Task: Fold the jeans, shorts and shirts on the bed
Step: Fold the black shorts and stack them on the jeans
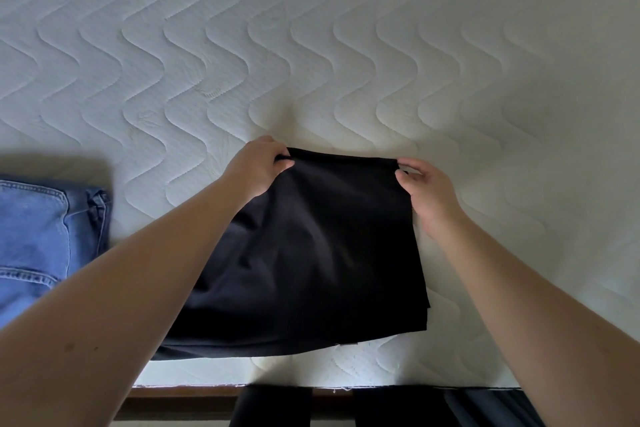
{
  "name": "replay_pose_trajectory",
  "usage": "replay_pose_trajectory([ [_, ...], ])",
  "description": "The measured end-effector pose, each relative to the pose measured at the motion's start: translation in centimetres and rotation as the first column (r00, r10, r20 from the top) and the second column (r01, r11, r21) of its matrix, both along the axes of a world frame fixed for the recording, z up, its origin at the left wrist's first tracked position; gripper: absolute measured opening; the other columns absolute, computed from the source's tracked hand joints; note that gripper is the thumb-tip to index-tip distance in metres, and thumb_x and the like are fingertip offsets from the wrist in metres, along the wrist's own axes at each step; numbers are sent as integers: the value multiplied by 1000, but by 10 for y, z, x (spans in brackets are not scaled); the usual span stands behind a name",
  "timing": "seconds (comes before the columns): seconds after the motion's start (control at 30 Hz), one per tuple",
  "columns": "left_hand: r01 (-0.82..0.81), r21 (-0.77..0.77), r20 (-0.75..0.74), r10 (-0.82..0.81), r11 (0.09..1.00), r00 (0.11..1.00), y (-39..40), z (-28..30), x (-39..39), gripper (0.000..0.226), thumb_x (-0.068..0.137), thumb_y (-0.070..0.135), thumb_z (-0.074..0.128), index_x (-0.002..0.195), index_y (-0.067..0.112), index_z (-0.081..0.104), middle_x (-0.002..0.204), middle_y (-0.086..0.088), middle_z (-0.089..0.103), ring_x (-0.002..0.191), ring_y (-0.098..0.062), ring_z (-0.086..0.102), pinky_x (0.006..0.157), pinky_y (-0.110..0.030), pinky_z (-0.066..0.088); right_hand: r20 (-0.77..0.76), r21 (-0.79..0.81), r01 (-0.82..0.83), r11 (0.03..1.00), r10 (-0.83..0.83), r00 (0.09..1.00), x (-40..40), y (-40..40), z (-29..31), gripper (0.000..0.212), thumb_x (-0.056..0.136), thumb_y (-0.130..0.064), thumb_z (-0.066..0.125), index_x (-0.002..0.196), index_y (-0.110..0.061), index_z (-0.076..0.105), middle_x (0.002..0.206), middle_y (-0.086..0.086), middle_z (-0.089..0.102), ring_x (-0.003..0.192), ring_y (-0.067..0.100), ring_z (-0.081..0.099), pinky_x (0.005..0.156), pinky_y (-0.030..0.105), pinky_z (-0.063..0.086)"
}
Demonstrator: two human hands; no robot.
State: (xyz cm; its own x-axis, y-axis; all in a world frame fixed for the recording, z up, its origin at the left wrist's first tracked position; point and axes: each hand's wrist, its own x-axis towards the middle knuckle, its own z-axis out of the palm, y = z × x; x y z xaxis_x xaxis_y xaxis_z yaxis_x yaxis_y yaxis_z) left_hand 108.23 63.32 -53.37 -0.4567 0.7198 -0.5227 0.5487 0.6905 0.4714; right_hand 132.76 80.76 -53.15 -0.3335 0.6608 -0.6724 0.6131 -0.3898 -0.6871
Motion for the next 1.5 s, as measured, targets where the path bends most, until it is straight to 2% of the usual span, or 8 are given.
replay_pose_trajectory([
  [0.13, -60, 40, -28, 61, 997, 998, 0, 1, 4, 11, 95, 20, 59, 101, 15, 67, 100, 0, 58, 94, -21, 56, 80, -30, 42, -11, -36, 74, 997, -75, 997, 8, 0, -2, 32, 92, -10, 63, 104, -39, 64, 106, -12, 69, 85, -9, 66, 60, 5, 46],
  [0.33, -93, 91, 2, 93, 991, 996, 1, 1, 13, 13, 98, 25, 53, 106, 15, 55, 103, -1, 57, 91, -22, 55, 81, -36, 46, 16, 42, 114, 993, -115, 993, 8, -6, -6, 32, 90, -6, 61, 113, -28, 62, 110, -1, 69, 93, 2, 64, 87, 24, 50],
  [0.43, -159, 113, 9, 159, 981, 987, 0, 0, 12, 13, 97, 31, 55, 100, 19, 51, 93, 5, 58, 85, -20, 57, 74, -33, 47, 186, 310, -188, 932, 134, 973, 5, -7, -2, 39, 89, -27, 68, 125, -22, 57, 120, -1, 61, 109, 14, 58, 96, 32, 46],
  [0.67, -232, 48, 180, 220, 972, 959, -9, -2, -5, 52, 75, 33, 82, 118, 25, 53, 107, 9, 58, 98, -10, 52, 79, -21, 35, 510, 359, -816, 453, 637, 578, -25, 9, -4, 57, 83, -44, 71, 134, -27, 51, 127, -2, 55, 120, 27, 47, 98, 39, 30],
  [1.0, -259, 66, 93, 252, 964, 963, -11, -5, -7, 15, 95, 43, 56, 84, 33, 53, 76, 14, 56, 71, 0, 52, 61, -20, 38, 565, 205, -882, 423, 685, 460, -28, 43, -1, 59, 87, -61, 58, 61, -15, 32, 60, 0, 36, 57, 19, 38, 51, 32, 23],
  [1.13, -169, 82, 3, 169, 982, 986, -8, -7, -4, 16, 96, 47, 52, 96, 31, 54, 77, 11, 57, 74, -6, 55, 58, -24, 38, 780, 109, -967, 229, 583, 226, -30, 40, 3, 59, 94, -65, 40, 63, -14, 41, 59, 0, 42, 61, 20, 45, 60, 30, 31],
  [1.3, -424, 55, 163, 411, 904, 897, -15, -4, -11, 36, 86, 57, 62, 107, 29, 56, 91, 13, 60, 83, -2, 56, 64, -19, 39, 718, 433, -890, 144, 541, 437, -35, 31, 1, 45, 88, -53, 61, 109, -13, 59, 100, 8, 60, 97, 31, 55, 84, 40, 37],
  [1.5, -281, -54, 61, 284, 958, 957, -48, -1, -12, 18, 85, 35, 73, 95, 23, 64, 87, 10, 59, 80, -16, 61, 66, -23, 37, 620, 420, -891, 170, 663, 419, -53, 10, -7, 45, 87, -44, 67, 122, -18, 56, 113, 3, 61, 108, 29, 50, 91, 39, 33],
])
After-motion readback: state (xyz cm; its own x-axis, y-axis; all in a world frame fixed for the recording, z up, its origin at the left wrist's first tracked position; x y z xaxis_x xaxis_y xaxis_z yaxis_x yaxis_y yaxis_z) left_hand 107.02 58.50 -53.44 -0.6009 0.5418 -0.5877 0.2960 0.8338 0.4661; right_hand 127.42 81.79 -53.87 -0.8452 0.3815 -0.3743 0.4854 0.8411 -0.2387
